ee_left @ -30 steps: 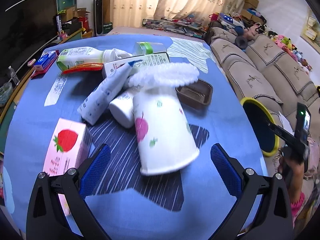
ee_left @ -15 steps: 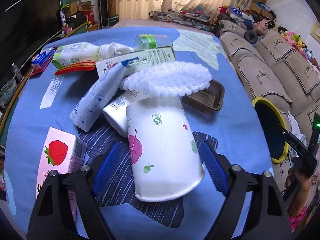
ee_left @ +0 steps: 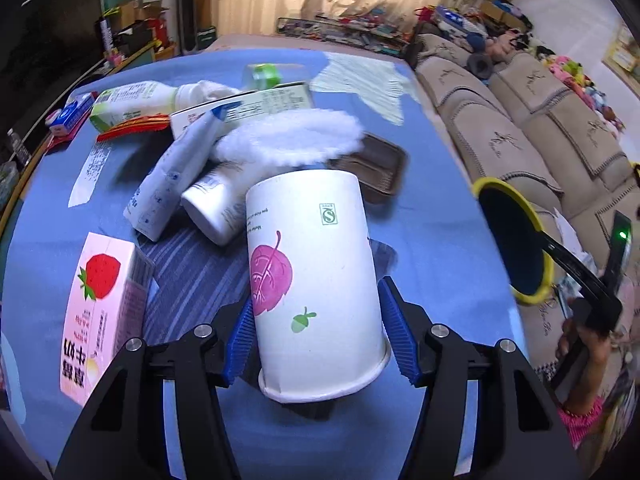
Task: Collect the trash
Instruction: 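Grasp the white paper cup with pink leaf using the left gripper, then carry the paper cup over the bin and release it from the left gripper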
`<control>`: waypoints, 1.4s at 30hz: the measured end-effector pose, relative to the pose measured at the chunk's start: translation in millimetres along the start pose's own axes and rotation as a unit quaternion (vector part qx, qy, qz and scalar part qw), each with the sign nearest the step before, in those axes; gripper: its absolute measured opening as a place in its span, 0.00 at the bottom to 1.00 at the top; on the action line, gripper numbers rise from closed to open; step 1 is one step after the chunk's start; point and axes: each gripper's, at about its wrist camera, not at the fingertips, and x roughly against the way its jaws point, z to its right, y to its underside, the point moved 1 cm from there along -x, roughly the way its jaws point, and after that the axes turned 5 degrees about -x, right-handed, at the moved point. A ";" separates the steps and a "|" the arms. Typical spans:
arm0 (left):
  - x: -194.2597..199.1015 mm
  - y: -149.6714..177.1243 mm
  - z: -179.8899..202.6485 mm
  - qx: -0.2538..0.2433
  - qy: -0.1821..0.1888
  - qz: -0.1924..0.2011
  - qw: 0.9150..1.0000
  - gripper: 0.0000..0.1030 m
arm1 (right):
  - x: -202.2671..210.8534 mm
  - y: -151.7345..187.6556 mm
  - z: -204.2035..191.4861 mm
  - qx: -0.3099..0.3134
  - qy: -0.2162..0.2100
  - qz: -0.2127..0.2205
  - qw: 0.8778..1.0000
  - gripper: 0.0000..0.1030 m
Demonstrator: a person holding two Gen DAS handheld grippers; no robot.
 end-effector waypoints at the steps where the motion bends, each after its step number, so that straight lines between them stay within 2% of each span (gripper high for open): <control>1: 3.6 1.3 4.4 -0.006 0.005 0.002 1.000 0.56 | 2.6 0.6 0.4 0.000 0.000 0.003 1.000 0.83; 7: 22.0 -1.0 49.3 -0.059 0.041 0.019 0.997 0.57 | 25.4 3.8 10.4 -0.004 0.009 0.024 1.000 0.83; 14: 15.1 -25.1 121.1 -0.134 0.081 0.030 0.987 0.57 | 59.2 6.5 38.4 -0.020 0.039 0.057 0.997 0.83; 20: -22.3 -49.3 185.9 -0.177 0.118 0.009 0.977 0.58 | 75.1 12.0 75.9 -0.048 0.061 0.061 0.995 0.84; 24: -59.2 -59.6 227.3 -0.201 0.121 -0.009 0.972 0.58 | 78.0 16.6 98.2 -0.063 0.070 0.054 0.994 0.84; 27: -90.2 -61.6 253.5 -0.212 0.123 -0.037 0.969 0.59 | 80.0 20.2 110.0 -0.071 0.074 0.051 0.993 0.84; 32: -132.3 -62.3 284.1 -0.230 0.107 -0.063 0.965 0.61 | 83.0 24.1 123.3 -0.080 0.080 0.050 0.992 0.84; 36: -151.3 -66.1 290.8 -0.227 0.096 -0.074 0.966 0.66 | 80.7 23.8 130.1 -0.085 0.078 0.047 0.992 0.84; 39: -156.9 -71.6 288.6 -0.216 0.092 -0.073 0.969 0.67 | 78.2 24.9 132.5 -0.086 0.076 0.045 0.992 0.84; 42: -142.7 -73.3 277.5 -0.200 0.104 -0.063 0.972 0.68 | 77.5 26.3 130.3 -0.089 0.075 0.043 0.992 0.84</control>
